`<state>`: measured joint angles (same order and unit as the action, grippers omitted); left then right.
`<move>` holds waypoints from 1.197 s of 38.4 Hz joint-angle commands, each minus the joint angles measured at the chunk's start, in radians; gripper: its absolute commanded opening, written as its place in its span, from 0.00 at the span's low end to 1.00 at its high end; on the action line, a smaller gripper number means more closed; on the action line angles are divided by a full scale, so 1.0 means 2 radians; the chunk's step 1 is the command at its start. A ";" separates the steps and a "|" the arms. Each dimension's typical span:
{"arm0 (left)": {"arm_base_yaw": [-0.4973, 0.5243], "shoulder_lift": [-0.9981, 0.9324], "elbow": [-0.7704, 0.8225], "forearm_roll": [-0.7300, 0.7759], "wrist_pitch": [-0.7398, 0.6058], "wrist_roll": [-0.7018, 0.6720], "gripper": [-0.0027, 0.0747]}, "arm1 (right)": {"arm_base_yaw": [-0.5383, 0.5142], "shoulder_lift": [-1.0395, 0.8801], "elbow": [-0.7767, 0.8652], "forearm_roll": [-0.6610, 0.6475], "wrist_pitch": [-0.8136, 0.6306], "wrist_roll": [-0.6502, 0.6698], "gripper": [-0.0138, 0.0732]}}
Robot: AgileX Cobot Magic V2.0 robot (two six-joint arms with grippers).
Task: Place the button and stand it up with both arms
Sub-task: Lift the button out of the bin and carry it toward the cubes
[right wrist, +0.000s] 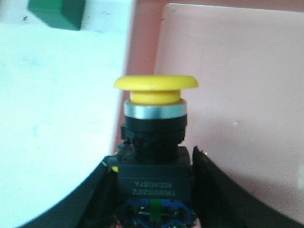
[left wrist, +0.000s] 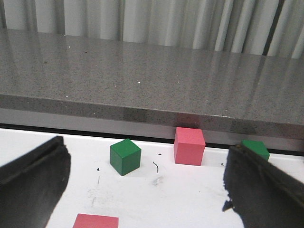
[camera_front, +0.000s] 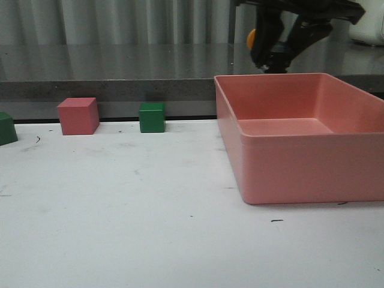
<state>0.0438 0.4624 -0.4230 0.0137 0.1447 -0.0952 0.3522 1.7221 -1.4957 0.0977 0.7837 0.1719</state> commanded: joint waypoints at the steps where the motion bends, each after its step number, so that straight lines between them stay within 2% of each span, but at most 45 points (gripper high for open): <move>1: -0.003 0.006 -0.017 -0.001 -0.042 -0.004 0.83 | 0.039 -0.026 -0.019 0.003 -0.023 0.001 0.46; 9: -0.003 0.006 -0.017 -0.001 -0.042 -0.004 0.83 | 0.125 -0.003 -0.030 0.026 -0.049 0.001 0.46; 19: -0.003 0.006 -0.017 -0.001 -0.042 -0.004 0.83 | 0.199 0.094 -0.153 0.039 0.020 0.001 0.46; 25: -0.003 0.006 -0.017 -0.001 -0.042 -0.004 0.83 | 0.210 0.150 -0.205 0.053 0.043 0.001 0.46; 31: -0.003 0.006 -0.017 -0.001 -0.042 -0.004 0.83 | 0.209 0.187 -0.216 0.057 0.048 0.020 0.46; 46: -0.003 0.006 -0.017 -0.001 -0.042 -0.004 0.83 | 0.206 0.235 -0.216 -0.010 0.053 0.101 0.46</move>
<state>0.0438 0.4624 -0.4230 0.0137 0.1447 -0.0952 0.7729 2.2565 -1.8934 0.1186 0.9112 0.3450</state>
